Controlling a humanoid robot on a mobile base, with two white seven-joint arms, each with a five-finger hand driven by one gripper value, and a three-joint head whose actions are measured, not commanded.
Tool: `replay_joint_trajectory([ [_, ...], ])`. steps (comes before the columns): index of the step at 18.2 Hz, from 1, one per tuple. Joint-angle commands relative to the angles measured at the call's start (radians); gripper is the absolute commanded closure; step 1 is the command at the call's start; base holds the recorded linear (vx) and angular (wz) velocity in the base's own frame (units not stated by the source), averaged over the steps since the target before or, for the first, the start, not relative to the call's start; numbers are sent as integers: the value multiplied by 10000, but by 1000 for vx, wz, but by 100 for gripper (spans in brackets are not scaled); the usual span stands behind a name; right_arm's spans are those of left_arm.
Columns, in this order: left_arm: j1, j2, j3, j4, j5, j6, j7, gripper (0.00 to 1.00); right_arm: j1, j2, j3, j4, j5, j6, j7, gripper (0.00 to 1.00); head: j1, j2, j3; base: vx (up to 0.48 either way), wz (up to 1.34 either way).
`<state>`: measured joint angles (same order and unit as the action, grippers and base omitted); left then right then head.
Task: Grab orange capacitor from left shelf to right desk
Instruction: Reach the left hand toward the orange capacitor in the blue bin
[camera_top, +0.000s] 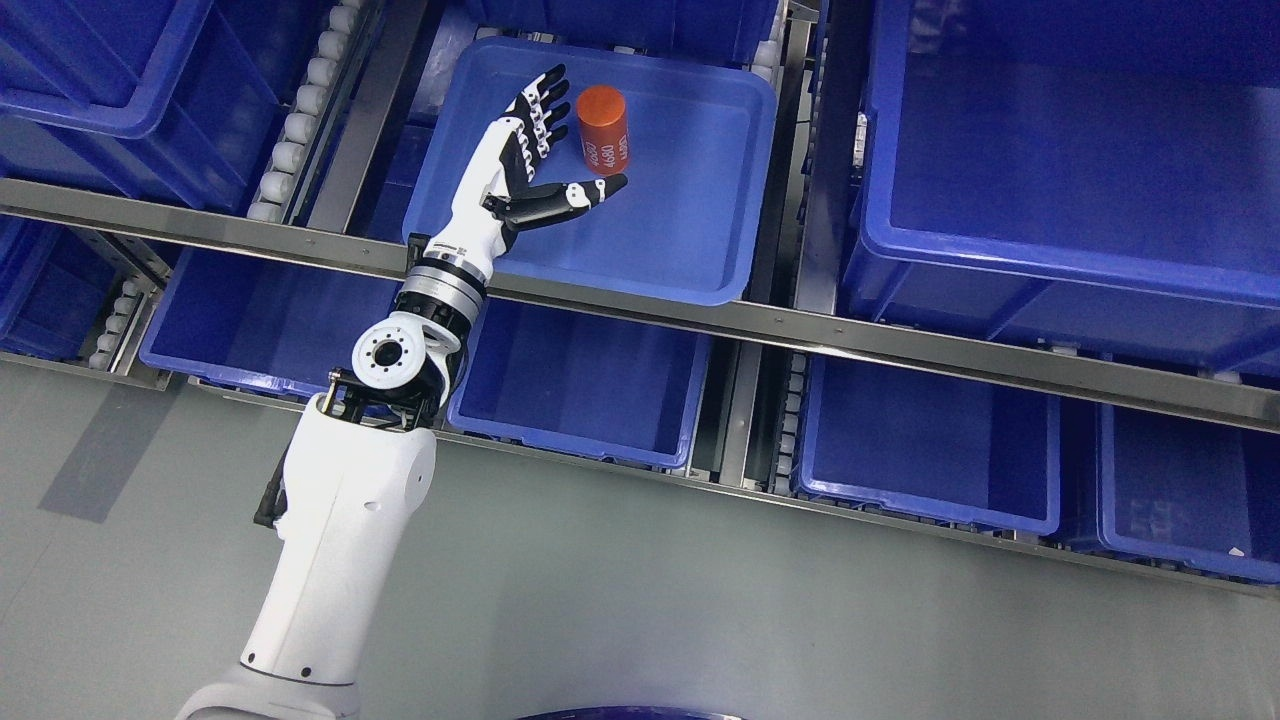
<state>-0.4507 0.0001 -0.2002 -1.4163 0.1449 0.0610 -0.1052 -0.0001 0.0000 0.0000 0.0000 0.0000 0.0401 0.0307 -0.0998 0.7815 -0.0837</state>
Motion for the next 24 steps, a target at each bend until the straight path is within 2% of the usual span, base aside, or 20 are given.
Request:
replay_joint_trajectory([
  [1, 74, 174, -636, -41, -7, 4, -7, 0, 339, -174, -108, -230, 0, -2, 0, 0, 0, 0, 0, 86, 34],
  [9, 43, 182, -575, 5, -23, 4, 9, 0, 339, -174, -123, -230, 0, -2, 0, 0, 0, 0, 0, 43, 8],
  [16, -64, 1103, -498, 81, -38, 4, 9, 0, 339, -174, -123, -230, 0, -2, 0, 0, 0, 0, 0, 2, 0],
  [19, -95, 1088, -559, 127, -23, 19, -7, 0, 339, -174, -123, -230, 0, -2, 0, 0, 0, 0, 0, 0, 0],
  [24, -692, 751, -881, 1185, -23, 34, -37, 0, 339, -174, -123, -230, 0, -2, 0, 0, 0, 0, 0, 0, 0],
])
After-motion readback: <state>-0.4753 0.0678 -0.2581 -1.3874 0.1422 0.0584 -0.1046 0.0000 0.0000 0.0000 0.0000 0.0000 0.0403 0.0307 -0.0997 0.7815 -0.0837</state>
